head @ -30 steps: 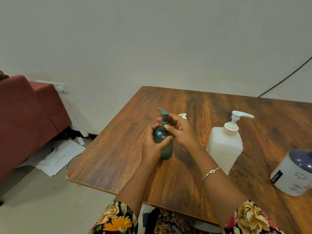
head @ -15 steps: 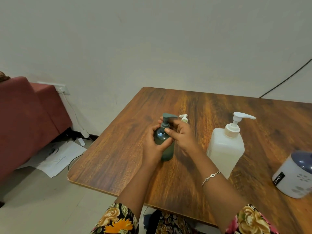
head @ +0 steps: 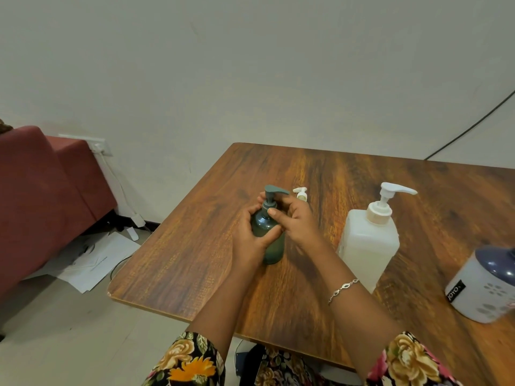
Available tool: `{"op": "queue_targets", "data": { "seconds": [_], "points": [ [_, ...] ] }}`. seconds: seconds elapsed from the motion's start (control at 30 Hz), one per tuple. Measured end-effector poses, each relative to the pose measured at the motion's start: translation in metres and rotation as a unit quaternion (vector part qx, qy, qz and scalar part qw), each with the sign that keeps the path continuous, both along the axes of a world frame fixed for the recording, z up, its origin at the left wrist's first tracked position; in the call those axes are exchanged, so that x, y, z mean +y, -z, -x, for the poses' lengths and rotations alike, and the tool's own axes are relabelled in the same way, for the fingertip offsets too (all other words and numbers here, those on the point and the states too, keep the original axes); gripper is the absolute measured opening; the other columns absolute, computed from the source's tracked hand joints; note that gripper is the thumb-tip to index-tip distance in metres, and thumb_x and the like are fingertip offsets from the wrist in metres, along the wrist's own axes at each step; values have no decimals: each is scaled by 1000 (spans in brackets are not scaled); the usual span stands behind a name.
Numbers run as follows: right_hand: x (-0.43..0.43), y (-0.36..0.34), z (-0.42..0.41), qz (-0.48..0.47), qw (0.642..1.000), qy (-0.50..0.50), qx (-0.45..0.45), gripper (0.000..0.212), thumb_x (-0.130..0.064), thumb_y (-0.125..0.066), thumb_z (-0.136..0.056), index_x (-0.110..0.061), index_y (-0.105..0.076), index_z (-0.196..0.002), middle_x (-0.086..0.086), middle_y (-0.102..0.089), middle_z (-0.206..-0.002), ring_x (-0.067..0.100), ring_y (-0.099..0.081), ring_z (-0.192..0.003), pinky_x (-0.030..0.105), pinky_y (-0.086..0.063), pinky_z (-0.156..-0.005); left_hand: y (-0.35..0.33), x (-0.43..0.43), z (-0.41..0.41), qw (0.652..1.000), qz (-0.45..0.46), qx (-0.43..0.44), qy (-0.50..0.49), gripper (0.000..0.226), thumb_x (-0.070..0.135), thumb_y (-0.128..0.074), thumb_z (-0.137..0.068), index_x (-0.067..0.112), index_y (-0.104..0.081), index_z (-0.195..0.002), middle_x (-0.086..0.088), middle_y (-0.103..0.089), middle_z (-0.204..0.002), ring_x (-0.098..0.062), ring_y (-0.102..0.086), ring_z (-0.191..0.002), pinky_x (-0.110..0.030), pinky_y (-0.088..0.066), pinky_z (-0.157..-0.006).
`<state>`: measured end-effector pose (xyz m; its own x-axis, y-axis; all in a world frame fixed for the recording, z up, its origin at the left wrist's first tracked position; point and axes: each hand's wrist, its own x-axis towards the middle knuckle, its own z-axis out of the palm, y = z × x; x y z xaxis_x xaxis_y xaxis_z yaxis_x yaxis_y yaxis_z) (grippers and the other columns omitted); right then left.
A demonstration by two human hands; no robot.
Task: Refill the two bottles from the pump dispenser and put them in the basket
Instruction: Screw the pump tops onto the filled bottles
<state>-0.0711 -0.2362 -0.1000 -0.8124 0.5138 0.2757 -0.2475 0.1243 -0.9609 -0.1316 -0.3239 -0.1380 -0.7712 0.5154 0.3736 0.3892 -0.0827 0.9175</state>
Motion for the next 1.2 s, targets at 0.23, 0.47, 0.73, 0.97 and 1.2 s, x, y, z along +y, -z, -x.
{"op": "queue_targets", "data": {
  "seconds": [0.23, 0.47, 0.73, 0.97, 1.2],
  "points": [
    [-8, -3, 8, -79, 991, 101, -44, 33, -2, -68, -79, -14, -58, -107, 3, -62, -110, 11, -58, -104, 18, -46, -91, 2, 0, 1, 1000, 12, 17, -8, 43, 15, -74, -75, 25, -52, -109, 18, -57, -105, 3, -54, -97, -18, -46, -80],
    [1, -2, 1, 46, 999, -11, 1, 33, 10, -53, -85, -12, -60, -109, -2, -65, -104, 7, -61, -100, 24, -49, -91, -1, -2, 2, 1000, 6, 7, 16, 46, 14, -77, -72, 22, -51, -110, 19, -56, -103, 13, -54, -91, -7, -44, -77],
    [-5, 1, 5, -9, 997, 72, 8, 32, 12, -59, -81, -9, -63, -105, 1, -68, -96, 6, -64, -92, 24, -49, -91, -3, 0, -4, 999, 28, 36, -17, 47, 16, -76, -74, 19, -50, -113, 17, -54, -102, 9, -52, -90, -4, -41, -76],
    [-10, -2, 4, -25, 991, 128, 4, 32, 9, -65, -76, 0, -65, -107, 12, -69, -101, 19, -66, -96, 26, -50, -89, -7, 0, -9, 998, 40, 45, -36, 47, 16, -75, -75, 14, -51, -115, 10, -54, -106, -3, -52, -93, -4, -38, -74],
    [-12, 7, -10, -98, 985, 106, -96, 54, -19, -75, -75, -27, -51, -122, -14, -55, -119, 5, -50, -116, 28, -41, -101, -4, -8, -13, 995, 84, 41, 34, 56, 14, -62, -86, 22, -34, -134, 6, -46, -133, -12, -45, -123, -24, -38, -98]
  ]
}}
